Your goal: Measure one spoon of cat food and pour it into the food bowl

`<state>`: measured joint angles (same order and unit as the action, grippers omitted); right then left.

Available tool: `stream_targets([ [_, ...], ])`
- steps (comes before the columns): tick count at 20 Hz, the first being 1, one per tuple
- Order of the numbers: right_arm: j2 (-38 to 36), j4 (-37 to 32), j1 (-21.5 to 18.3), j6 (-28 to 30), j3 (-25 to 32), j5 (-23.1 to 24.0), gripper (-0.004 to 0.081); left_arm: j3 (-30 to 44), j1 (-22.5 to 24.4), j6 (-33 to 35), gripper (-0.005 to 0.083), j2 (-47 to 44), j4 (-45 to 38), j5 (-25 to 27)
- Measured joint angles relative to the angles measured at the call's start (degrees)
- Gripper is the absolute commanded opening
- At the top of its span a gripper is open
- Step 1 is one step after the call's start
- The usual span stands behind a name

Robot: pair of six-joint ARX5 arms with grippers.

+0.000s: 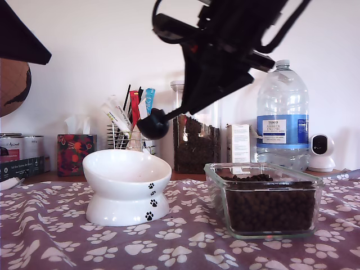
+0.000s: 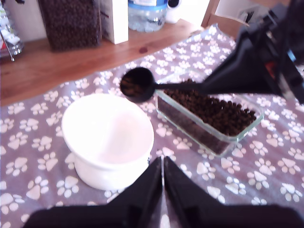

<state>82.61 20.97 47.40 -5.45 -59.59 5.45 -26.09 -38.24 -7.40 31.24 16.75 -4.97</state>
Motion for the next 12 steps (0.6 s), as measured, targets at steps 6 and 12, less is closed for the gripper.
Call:
stream_targets([
  [6, 7.67, 3.04, 1.66, 13.68, -8.33, 8.92, -0.0013, 0.00, 0.00, -1.42, -0.0019, 0.00, 2.93, 0.00],
  [12, 12.70, 3.61, 5.03, 26.25, -8.55, 18.29, -0.0013, 0.00, 0.00, -1.42, -0.0019, 0.00, 3.63, 0.00],
])
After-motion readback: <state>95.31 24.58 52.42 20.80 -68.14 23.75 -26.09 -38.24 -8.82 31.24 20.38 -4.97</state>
